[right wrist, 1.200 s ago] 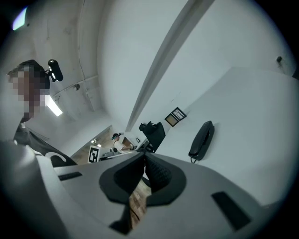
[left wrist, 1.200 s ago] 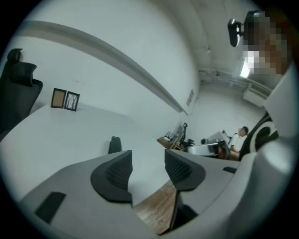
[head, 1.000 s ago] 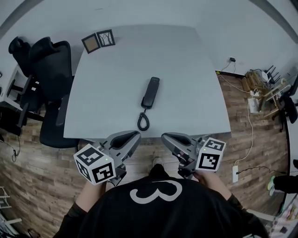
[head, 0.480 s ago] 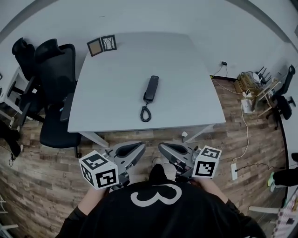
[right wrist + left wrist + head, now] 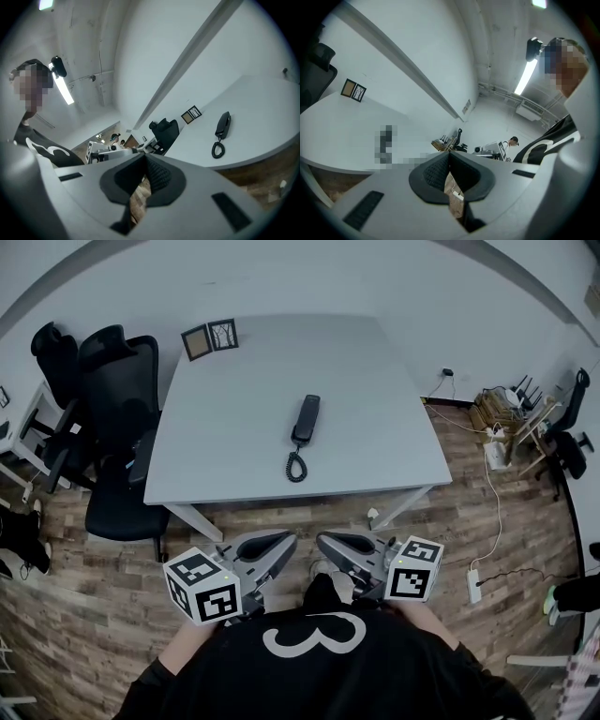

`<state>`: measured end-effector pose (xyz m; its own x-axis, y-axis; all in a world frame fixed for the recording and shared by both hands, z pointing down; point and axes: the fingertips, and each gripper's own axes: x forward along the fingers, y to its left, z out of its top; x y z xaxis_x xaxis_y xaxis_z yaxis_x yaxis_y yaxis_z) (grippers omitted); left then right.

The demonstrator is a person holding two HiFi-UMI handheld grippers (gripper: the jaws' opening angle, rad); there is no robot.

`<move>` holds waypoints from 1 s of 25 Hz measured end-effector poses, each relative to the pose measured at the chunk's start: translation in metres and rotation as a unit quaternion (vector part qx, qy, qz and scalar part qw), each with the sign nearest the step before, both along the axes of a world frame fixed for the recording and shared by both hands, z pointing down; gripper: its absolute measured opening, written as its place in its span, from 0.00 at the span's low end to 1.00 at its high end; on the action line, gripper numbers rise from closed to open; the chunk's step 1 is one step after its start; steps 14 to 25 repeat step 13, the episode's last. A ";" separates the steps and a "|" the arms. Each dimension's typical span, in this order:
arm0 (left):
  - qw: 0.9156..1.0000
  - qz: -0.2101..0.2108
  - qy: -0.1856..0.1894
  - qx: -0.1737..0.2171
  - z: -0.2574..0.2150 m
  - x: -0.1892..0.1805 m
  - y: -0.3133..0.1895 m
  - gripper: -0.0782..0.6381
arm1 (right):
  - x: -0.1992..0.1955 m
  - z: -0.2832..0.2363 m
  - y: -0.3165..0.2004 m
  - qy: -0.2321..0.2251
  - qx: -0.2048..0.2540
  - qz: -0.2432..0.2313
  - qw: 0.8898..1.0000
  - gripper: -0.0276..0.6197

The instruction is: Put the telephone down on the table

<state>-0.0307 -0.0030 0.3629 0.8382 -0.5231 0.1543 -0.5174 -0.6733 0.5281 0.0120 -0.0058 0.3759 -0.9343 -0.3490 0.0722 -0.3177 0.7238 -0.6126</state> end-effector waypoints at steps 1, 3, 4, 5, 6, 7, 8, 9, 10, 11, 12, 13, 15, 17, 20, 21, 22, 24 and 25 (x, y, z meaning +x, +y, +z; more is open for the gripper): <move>1.000 -0.001 0.002 0.003 -0.002 -0.001 0.002 0.13 | -0.001 -0.001 0.001 -0.001 0.001 0.000 1.000 0.05; 1.000 -0.002 0.002 0.004 -0.003 -0.004 0.005 0.13 | -0.004 -0.002 0.003 0.000 0.003 0.000 1.000 0.05; 1.000 -0.003 0.002 0.003 -0.003 -0.006 0.007 0.13 | -0.006 -0.001 0.005 0.001 0.003 -0.001 1.000 0.05; 1.000 -0.005 0.003 0.002 -0.003 -0.008 0.009 0.13 | -0.007 -0.001 0.006 0.002 0.003 -0.001 1.000 0.05; 1.000 -0.006 0.004 0.001 -0.003 -0.010 0.010 0.13 | -0.008 -0.001 0.008 0.002 0.002 -0.001 1.000 0.05; 1.000 -0.008 0.005 0.000 -0.003 -0.012 0.012 0.13 | -0.008 0.000 0.010 0.002 0.000 -0.001 1.000 0.05; 1.000 -0.010 0.007 0.000 -0.003 -0.014 0.014 0.13 | -0.009 0.001 0.011 0.002 -0.001 0.000 1.000 0.05; 1.000 -0.011 0.008 -0.001 -0.002 -0.015 0.014 0.13 | -0.009 0.002 0.012 0.002 -0.001 0.000 1.000 0.05; 1.000 -0.013 0.009 -0.001 -0.001 -0.017 0.015 0.13 | -0.010 0.003 0.013 0.002 -0.001 0.001 1.000 0.05; 1.000 -0.014 0.009 -0.001 0.000 -0.019 0.016 0.13 | -0.011 0.004 0.013 0.002 -0.002 0.001 1.000 0.05; 1.000 -0.016 0.010 -0.002 0.001 -0.021 0.016 0.13 | -0.013 0.005 0.014 0.002 -0.002 0.001 1.000 0.05; 1.000 -0.018 0.010 -0.002 0.002 -0.022 0.016 0.13 | -0.014 0.006 0.014 0.002 -0.002 0.001 1.000 0.05; 1.000 -0.018 0.010 -0.002 0.002 -0.022 0.016 0.13 | -0.014 0.006 0.014 0.002 -0.002 0.001 1.000 0.05; 1.000 -0.018 0.010 -0.002 0.002 -0.022 0.016 0.13 | -0.014 0.006 0.014 0.002 -0.002 0.001 1.000 0.05; 1.000 -0.018 0.010 -0.002 0.002 -0.022 0.016 0.13 | -0.014 0.006 0.014 0.002 -0.002 0.001 1.000 0.05; 1.000 -0.018 0.010 -0.002 0.002 -0.022 0.016 0.13 | -0.014 0.006 0.014 0.002 -0.002 0.001 1.000 0.05; 1.000 -0.018 0.010 -0.002 0.002 -0.022 0.016 0.13 | -0.014 0.006 0.014 0.002 -0.002 0.001 1.000 0.05; 1.000 -0.018 0.010 -0.002 0.002 -0.022 0.016 0.13 | -0.014 0.006 0.014 0.002 -0.002 0.001 1.000 0.05; 1.000 -0.018 0.010 -0.002 0.002 -0.022 0.016 0.13 | -0.014 0.006 0.014 0.002 -0.002 0.001 1.000 0.05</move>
